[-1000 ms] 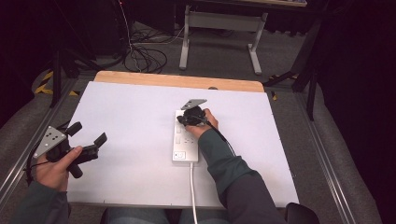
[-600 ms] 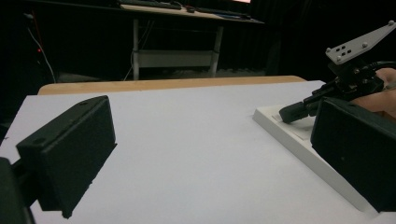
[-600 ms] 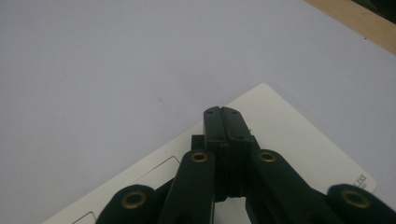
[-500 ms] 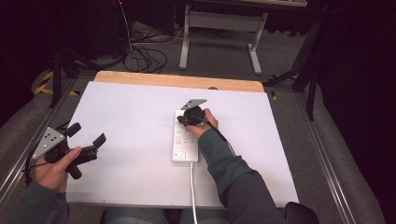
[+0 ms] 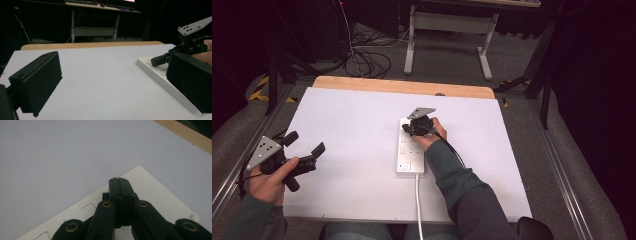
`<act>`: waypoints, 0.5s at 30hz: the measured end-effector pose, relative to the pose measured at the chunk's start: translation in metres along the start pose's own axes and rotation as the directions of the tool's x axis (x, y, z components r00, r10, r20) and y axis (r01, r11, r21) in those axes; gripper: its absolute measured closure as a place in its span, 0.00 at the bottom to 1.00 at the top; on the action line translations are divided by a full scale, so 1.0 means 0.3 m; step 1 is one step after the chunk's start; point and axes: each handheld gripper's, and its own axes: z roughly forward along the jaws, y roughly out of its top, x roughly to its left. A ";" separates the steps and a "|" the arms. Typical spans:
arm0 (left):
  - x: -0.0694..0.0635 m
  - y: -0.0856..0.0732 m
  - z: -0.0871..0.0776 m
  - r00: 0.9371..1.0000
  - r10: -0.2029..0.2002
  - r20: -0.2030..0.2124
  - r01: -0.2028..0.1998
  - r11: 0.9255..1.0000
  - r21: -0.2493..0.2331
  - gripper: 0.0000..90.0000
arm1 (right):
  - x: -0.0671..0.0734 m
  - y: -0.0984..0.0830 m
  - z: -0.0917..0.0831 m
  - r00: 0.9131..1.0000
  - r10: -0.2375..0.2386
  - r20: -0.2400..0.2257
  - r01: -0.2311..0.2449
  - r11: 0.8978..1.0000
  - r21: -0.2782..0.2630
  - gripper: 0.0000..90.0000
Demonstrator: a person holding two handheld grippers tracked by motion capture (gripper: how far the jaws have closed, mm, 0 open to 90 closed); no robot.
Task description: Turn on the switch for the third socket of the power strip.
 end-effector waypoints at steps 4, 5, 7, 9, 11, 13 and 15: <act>-0.001 0.000 0.001 1.000 0.000 -0.002 0.000 1.000 0.002 0.01 | -0.015 -0.016 -0.022 1.000 0.010 0.004 -0.010 1.000 -0.014 1.00; -0.001 0.000 0.001 1.000 0.000 -0.002 0.000 1.000 0.000 0.01 | -0.019 -0.020 -0.031 1.000 0.014 0.006 -0.014 1.000 -0.018 1.00; -0.001 0.000 0.001 1.000 0.000 -0.002 0.000 1.000 0.000 0.01 | -0.029 -0.028 -0.051 1.000 0.019 0.007 -0.018 0.999 -0.026 1.00; 0.000 -0.001 0.002 1.000 -0.001 -0.002 0.001 1.000 0.000 0.01 | -0.035 -0.038 -0.074 1.000 0.022 0.008 -0.022 0.999 -0.041 1.00; 0.002 -0.001 0.003 1.000 0.000 -0.003 0.000 1.000 0.007 0.00 | -0.039 -0.050 -0.097 1.000 0.009 0.010 -0.009 0.999 -0.038 1.00; 0.001 0.000 0.002 1.000 0.001 -0.003 0.000 1.000 0.005 0.01 | -0.046 -0.067 -0.128 1.000 0.011 0.007 -0.011 0.998 -0.055 1.00; 0.001 0.000 0.002 1.000 0.000 -0.005 0.000 1.000 0.005 0.01 | -0.053 -0.080 -0.151 1.000 0.021 0.003 -0.021 0.998 -0.067 1.00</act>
